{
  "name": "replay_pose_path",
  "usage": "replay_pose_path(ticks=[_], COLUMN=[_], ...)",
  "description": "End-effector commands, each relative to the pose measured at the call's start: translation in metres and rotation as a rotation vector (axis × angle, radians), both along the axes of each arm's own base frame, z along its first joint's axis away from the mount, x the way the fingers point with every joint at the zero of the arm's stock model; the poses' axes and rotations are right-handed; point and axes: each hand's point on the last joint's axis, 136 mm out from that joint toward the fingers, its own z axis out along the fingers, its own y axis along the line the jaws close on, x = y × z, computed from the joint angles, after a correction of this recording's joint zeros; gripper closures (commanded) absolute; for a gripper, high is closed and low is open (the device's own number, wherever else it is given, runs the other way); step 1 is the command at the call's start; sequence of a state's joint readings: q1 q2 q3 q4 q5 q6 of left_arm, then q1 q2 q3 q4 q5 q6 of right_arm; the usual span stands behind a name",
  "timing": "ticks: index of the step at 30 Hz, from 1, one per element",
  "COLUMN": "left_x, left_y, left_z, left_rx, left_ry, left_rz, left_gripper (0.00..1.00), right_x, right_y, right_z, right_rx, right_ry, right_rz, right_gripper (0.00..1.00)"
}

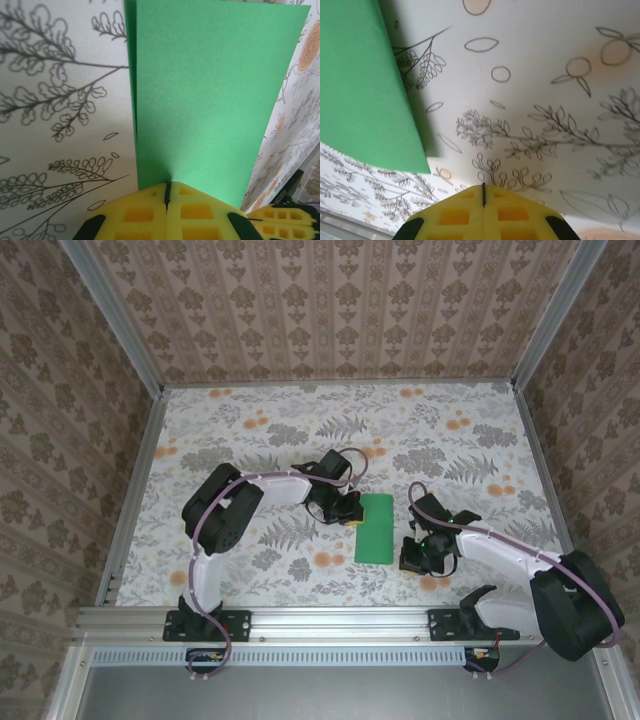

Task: Fold a paper plane with a square sheet of paper (pick it up from the middle)
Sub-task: Move the square sheet of paper to the center of the table.

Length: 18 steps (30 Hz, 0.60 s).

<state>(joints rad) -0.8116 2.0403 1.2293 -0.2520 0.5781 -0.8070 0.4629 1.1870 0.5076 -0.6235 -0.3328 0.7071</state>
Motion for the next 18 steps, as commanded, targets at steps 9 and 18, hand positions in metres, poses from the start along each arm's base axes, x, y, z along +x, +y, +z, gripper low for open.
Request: replay_pose_path(ticks=[9,18], left_x=[0.023,0.074], left_y=[0.095,0.086], left_z=[-0.040,-0.011], left_rx=[0.375,0.262], left_ry=[-0.095,-0.215], left_rz=[-0.163,-0.272], left_gripper=[1.00,1.00], right_x=[0.080,0.149], right_y=[0.027,0.058], right_z=[0.054,0.058], right_rx=[0.049,0.064], right_ry=[-0.252,-0.336], right_rz=[-0.039,-0.039], right_gripper=[0.75,0.74])
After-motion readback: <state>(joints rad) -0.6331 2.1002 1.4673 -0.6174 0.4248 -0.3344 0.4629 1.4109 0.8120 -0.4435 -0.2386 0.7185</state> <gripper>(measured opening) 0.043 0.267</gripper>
